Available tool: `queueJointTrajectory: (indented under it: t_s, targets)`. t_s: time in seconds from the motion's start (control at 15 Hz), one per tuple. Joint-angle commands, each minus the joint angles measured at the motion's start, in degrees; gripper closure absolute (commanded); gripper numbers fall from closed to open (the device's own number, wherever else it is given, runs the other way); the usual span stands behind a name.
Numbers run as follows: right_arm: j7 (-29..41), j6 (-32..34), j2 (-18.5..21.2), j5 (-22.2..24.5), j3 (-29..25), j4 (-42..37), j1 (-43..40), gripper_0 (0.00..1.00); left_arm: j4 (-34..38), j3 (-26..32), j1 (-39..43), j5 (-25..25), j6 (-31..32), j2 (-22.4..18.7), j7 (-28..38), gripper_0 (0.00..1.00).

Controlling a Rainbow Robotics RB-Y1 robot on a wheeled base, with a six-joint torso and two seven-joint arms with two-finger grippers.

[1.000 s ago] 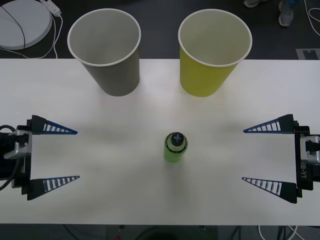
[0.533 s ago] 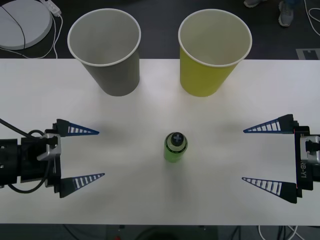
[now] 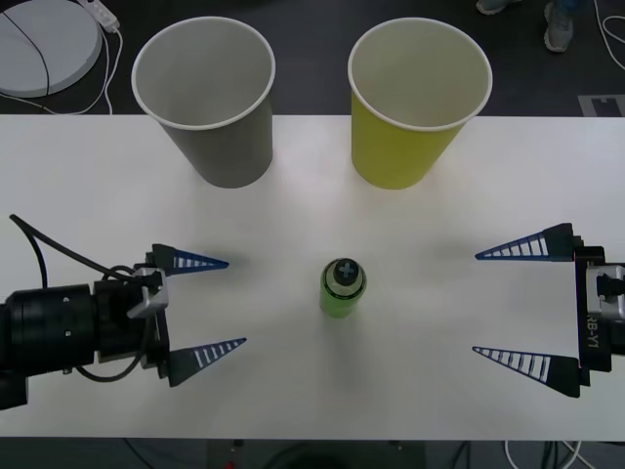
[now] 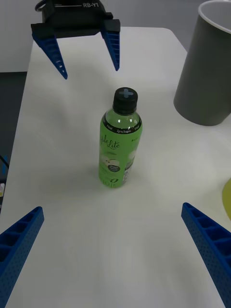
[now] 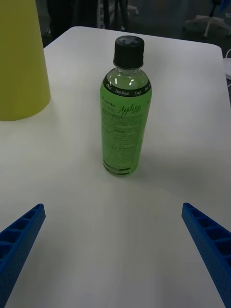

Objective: Put the can into the green bin and the plastic bottle into the gray bin

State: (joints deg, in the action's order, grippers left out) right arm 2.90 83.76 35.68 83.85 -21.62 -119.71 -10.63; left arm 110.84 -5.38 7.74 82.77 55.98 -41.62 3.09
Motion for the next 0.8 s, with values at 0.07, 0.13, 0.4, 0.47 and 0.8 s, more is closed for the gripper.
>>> queueJointTrajectory:
  t_s: [0.07, 0.13, 0.4, 0.47, 0.8]
  targets:
    - [0.0, 0.0, 0.0, 0.0, 0.0, 0.0, 0.0, 0.0, -0.01, -1.38, 0.0, 2.39, -0.17, 2.86, 0.16, 0.0]
    - [0.0, 0.0, 0.0, 0.0, 0.0, 0.0, 0.0, 0.0, -0.01, -1.56, -0.09, 3.45, -0.17, 3.83, 0.16, 0.0]
    - [0.0, 0.0, 0.0, 0.0, 0.0, 0.0, 0.0, 0.0, -0.01, -2.7, -0.18, 8.81, -0.61, 8.22, 0.87, 0.0]
    - [0.0, 0.0, 0.0, 0.0, 0.0, 0.0, 0.0, 0.0, -0.09, -2.97, -0.18, 10.13, -0.61, 9.28, 1.13, 0.0]
    - [0.0, 0.0, 0.0, 0.0, 0.0, 0.0, 0.0, 0.0, -0.18, -4.02, -0.62, 15.93, -1.05, 13.59, 2.89, 0.0]
